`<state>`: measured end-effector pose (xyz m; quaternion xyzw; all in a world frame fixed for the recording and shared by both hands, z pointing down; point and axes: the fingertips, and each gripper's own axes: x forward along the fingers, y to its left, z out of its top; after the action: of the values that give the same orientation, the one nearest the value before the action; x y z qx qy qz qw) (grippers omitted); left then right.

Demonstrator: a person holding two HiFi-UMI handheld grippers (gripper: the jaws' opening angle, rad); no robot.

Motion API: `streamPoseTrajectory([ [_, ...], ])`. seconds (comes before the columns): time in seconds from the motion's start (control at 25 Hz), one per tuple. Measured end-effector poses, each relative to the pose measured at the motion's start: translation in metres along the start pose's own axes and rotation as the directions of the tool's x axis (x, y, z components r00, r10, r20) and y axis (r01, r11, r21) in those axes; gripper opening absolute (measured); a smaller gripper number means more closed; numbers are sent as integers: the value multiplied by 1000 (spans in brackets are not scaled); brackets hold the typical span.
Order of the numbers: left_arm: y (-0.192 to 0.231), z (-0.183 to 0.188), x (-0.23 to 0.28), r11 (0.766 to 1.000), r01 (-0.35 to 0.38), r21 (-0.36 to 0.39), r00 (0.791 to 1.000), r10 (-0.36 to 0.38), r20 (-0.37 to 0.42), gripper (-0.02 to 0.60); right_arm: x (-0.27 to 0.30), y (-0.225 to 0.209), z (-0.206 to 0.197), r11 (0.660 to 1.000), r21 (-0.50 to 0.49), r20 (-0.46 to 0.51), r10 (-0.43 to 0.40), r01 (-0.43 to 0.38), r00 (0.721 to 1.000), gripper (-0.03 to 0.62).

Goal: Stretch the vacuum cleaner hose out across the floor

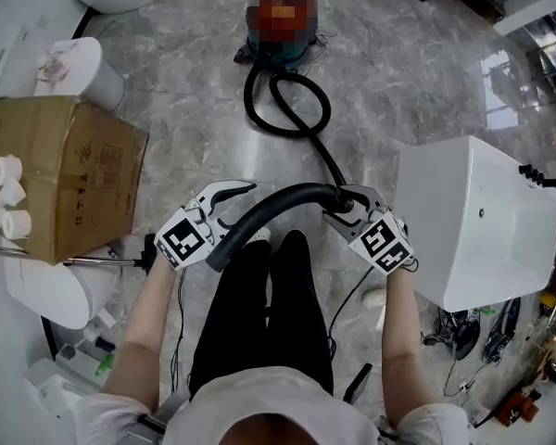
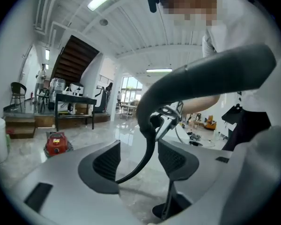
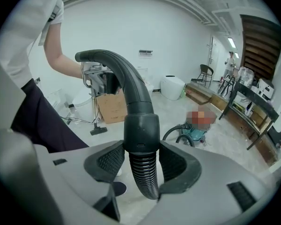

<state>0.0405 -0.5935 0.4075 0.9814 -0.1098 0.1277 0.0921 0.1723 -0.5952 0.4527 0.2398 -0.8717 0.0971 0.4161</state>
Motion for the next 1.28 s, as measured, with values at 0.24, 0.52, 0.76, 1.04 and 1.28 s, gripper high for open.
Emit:
streamPoseTrajectory([
  [0.24,-24,72,2,999,48,-10,971,-44,236,315,-17,7,18,999,53,41,12,-14,999,238],
  [0.52,-78,124,19,949,186,253,913,-262,311,313,-2,51,16,992,72,36,103,-105,994,238],
  [0.76,-108,112,36,943,200,267,925,-271,265,236,-2,83,-13,981,143,32,131,-135,991,238],
  [1.04,-159,107,54,960,264,90,921,-279,273,227,-31,129,-49,964,215,63,146,-156,987,239],
  [1.28,-250,98,74,957,290,28,921,-287,262,227,-74,194,-103,958,237,78,149,-164,986,239],
])
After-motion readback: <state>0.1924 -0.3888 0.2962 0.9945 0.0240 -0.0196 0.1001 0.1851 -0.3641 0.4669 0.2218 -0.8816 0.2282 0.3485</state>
